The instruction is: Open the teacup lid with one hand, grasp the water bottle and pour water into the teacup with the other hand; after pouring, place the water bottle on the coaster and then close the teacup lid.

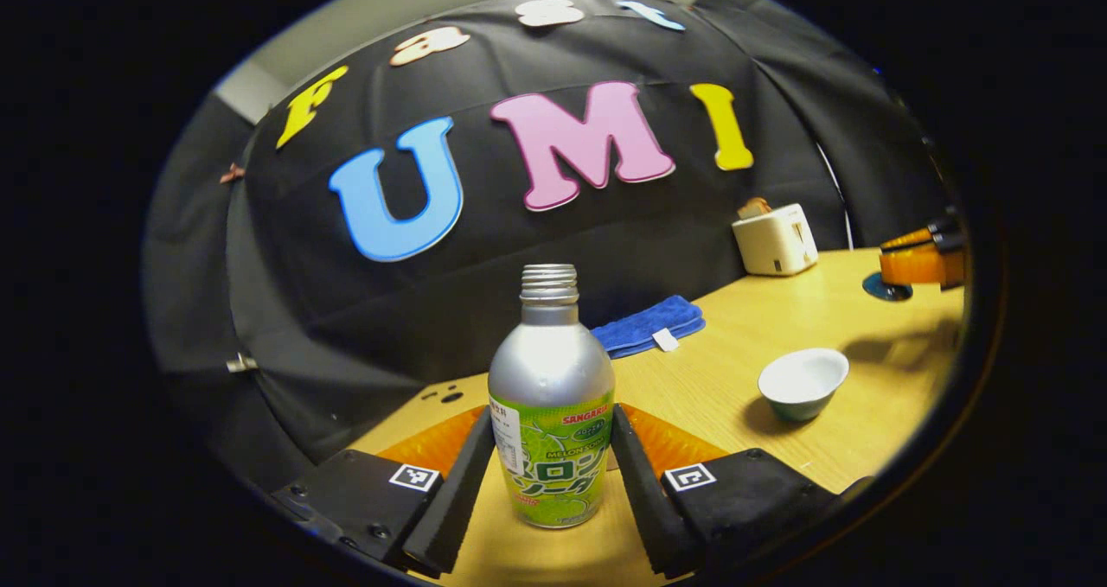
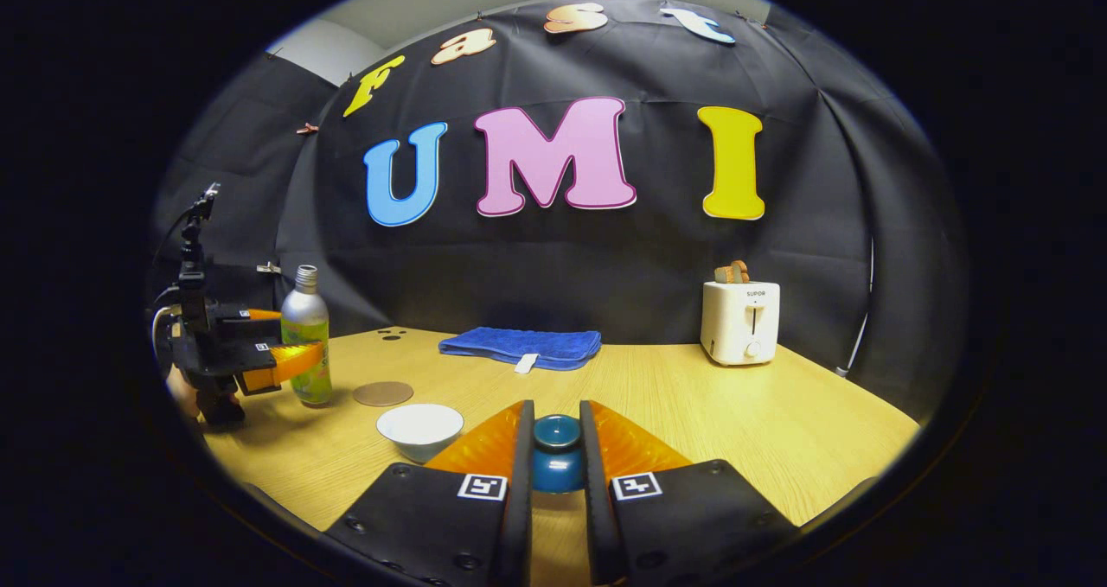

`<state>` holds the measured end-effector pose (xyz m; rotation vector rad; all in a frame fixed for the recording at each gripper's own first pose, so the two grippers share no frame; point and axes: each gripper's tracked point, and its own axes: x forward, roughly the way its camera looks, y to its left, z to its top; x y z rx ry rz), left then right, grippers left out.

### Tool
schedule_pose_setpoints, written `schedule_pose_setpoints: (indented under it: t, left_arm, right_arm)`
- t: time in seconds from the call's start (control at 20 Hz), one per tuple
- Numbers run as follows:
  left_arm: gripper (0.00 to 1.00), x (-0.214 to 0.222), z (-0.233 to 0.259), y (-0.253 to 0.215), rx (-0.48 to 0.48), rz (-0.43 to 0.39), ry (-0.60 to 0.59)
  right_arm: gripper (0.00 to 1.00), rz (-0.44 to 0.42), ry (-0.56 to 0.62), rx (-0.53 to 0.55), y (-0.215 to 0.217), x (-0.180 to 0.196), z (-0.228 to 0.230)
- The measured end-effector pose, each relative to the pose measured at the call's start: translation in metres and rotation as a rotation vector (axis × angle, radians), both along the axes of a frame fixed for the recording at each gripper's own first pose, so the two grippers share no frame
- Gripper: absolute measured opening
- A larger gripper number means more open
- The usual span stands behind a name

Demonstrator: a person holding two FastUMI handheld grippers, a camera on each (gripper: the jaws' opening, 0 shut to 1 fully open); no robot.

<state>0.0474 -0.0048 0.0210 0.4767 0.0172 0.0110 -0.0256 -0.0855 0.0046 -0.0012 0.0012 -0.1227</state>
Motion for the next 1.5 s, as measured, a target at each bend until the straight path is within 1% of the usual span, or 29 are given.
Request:
schedule_pose_setpoints:
  t: [0.15,0.25,0.3,0.4,0.5,0.6,0.75,0.8,0.85,0.9,1.1,1.15,1.2,1.4,1.5]
  left_arm:
    - [0.79,0.001,0.009,-0.019,0.301,-0.023,-0.018]
    - [0.77,0.004,0.001,-0.041,0.497,-0.063,-0.008]
    - [0.79,0.006,-0.003,-0.051,0.587,-0.089,-0.001]
    - [0.79,0.009,-0.008,-0.068,0.746,-0.127,-0.002]
    - [0.79,0.005,-0.011,-0.073,0.871,-0.136,-0.005]
    - [0.79,0.01,-0.02,-0.075,0.95,-0.143,0.018]
    - [0.79,0.016,-0.027,-0.073,1.008,-0.156,0.06]
    - [0.79,0.017,-0.027,-0.073,1.03,-0.159,0.066]
    - [0.79,0.018,-0.028,-0.073,1.056,-0.158,0.069]
    - [0.79,0.017,-0.028,-0.073,1.082,-0.154,0.072]
    - [0.8,0.019,-0.029,-0.07,1.185,-0.149,0.054]
    - [0.8,0.019,-0.029,-0.073,1.222,-0.153,0.042]
    - [0.8,0.019,-0.029,-0.075,1.254,-0.155,0.032]
    - [0.79,0.021,-0.031,-0.071,1.353,-0.158,0.032]
    - [0.8,0.023,-0.023,-0.071,1.404,-0.152,0.018]
  right_arm:
    - [0.29,0.0,0.0,0.0,0.0,0.0,0.0]
    - [0.29,0.001,0.0,0.0,0.001,0.001,0.0]
    - [0.29,0.004,0.0,0.0,0.001,0.0,0.001]
    - [0.29,0.005,0.0,0.001,0.001,0.0,0.001]
    - [0.29,0.005,0.0,0.001,0.001,0.0,0.001]
    - [0.29,0.007,0.0,0.001,0.001,0.0,0.001]
    - [0.29,0.007,0.0,0.001,0.001,0.0,0.001]
    - [0.24,0.007,0.001,0.001,0.001,0.0,0.001]
    - [0.29,0.008,0.0,0.001,0.001,0.0,0.001]
    - [0.29,0.01,0.001,0.001,0.002,0.0,0.001]
    - [0.29,0.01,0.0,0.001,0.002,0.0,0.001]
    - [0.24,0.01,0.001,0.001,0.002,0.0,0.001]
    - [0.29,0.011,0.0,0.001,0.002,0.0,0.001]
    - [0.29,0.011,0.0,0.001,0.002,0.0,0.001]
    - [0.29,0.011,0.0,0.001,0.002,0.0,0.001]
